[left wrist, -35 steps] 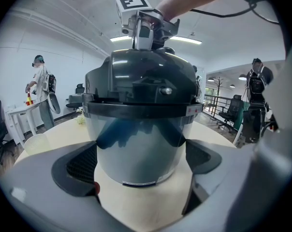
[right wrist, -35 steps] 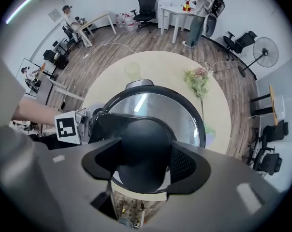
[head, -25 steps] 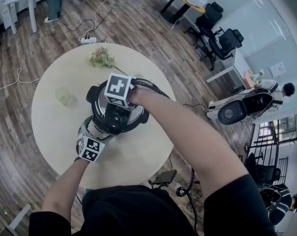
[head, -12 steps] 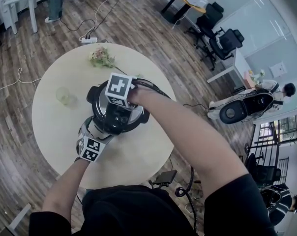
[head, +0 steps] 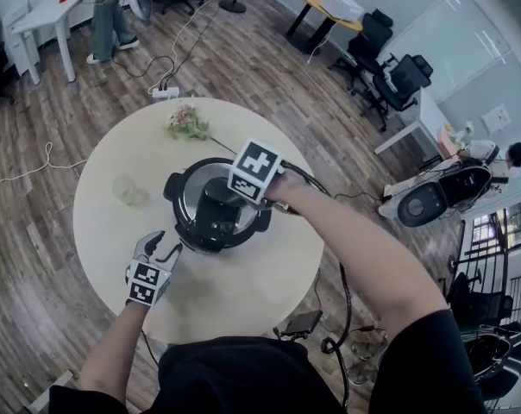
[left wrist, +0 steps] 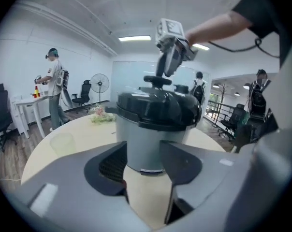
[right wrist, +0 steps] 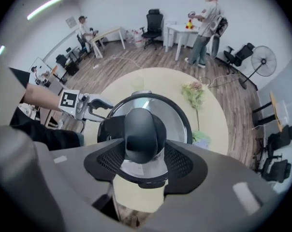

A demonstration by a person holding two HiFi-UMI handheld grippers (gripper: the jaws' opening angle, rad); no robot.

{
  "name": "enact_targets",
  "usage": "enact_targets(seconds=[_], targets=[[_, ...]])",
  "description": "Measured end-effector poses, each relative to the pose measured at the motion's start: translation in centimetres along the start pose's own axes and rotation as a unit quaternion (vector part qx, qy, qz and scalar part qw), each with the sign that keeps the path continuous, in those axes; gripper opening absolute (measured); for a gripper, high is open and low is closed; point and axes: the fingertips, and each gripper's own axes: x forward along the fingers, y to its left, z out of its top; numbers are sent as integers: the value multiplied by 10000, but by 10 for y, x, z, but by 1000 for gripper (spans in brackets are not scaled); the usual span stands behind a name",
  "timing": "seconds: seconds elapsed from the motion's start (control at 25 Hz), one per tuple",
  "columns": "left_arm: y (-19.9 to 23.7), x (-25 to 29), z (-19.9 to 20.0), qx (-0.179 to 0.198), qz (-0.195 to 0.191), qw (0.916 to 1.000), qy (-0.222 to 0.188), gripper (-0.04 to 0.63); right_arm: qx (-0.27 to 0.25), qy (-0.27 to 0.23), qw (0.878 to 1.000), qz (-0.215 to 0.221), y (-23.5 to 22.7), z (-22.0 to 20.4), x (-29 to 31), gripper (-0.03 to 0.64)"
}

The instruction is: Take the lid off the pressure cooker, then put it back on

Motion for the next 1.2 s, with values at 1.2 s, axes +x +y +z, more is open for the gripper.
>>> enact_targets(seconds=[1.2], targets=[[-31, -99, 255, 689, 1208, 9547, -2630, 0, 1833, -6461, 6822, -2891, 44, -115, -171, 8]])
